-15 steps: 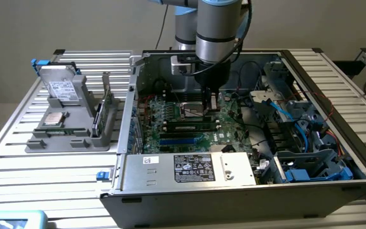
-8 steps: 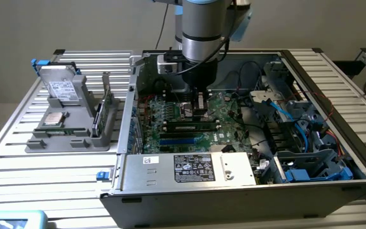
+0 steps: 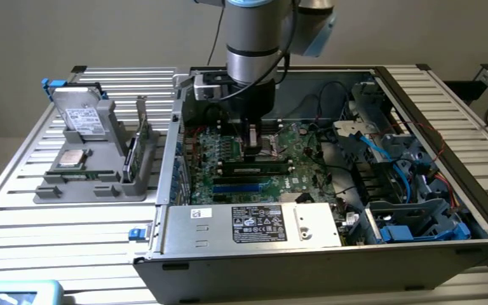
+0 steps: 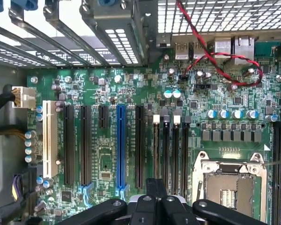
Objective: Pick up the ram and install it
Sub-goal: 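Press down the ram until it locks into place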
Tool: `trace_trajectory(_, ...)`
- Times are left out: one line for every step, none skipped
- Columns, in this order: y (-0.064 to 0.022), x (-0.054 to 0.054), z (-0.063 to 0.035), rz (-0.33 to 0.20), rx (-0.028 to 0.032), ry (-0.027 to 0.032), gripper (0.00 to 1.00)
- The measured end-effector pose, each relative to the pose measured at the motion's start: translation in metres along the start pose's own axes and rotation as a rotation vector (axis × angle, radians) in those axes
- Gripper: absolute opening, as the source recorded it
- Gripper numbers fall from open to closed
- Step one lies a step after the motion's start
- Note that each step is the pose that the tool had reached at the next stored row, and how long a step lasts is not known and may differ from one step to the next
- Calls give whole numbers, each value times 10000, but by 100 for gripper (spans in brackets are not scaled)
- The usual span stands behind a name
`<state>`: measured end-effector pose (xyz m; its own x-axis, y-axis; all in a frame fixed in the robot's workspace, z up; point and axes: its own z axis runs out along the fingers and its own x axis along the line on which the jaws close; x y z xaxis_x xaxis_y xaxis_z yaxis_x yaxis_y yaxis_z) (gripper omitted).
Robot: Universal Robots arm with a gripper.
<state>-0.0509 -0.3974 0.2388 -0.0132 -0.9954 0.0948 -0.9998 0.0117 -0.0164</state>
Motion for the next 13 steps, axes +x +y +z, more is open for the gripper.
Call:
trace_trajectory(4,-5,2,5,-4,2,11)
trace_trajectory(6,-13,6,10,-4,-1,11)
trace_trajectory(8,-21,11,16,-4,-6,11)
trace_trajectory(16,-23,15,18,-4,-12,11)
trace_trajectory(28,-23,18,19,-5,-12,11)
trace_trajectory(42,-23,22,19,-6,-12,11)
trace_trajectory(50,-24,27,22,-5,-14,11)
trace_trajectory(54,-24,31,28,-5,-16,11)
trace_trajectory(54,-25,36,30,-4,-17,11)
trace_trajectory(55,-26,43,34,-5,-17,11)
trace_trajectory(56,-26,53,41,-7,-16,11)
trace_trajectory(56,-27,62,48,-7,-18,11)
trace_trajectory(57,-28,69,55,-8,-19,11)
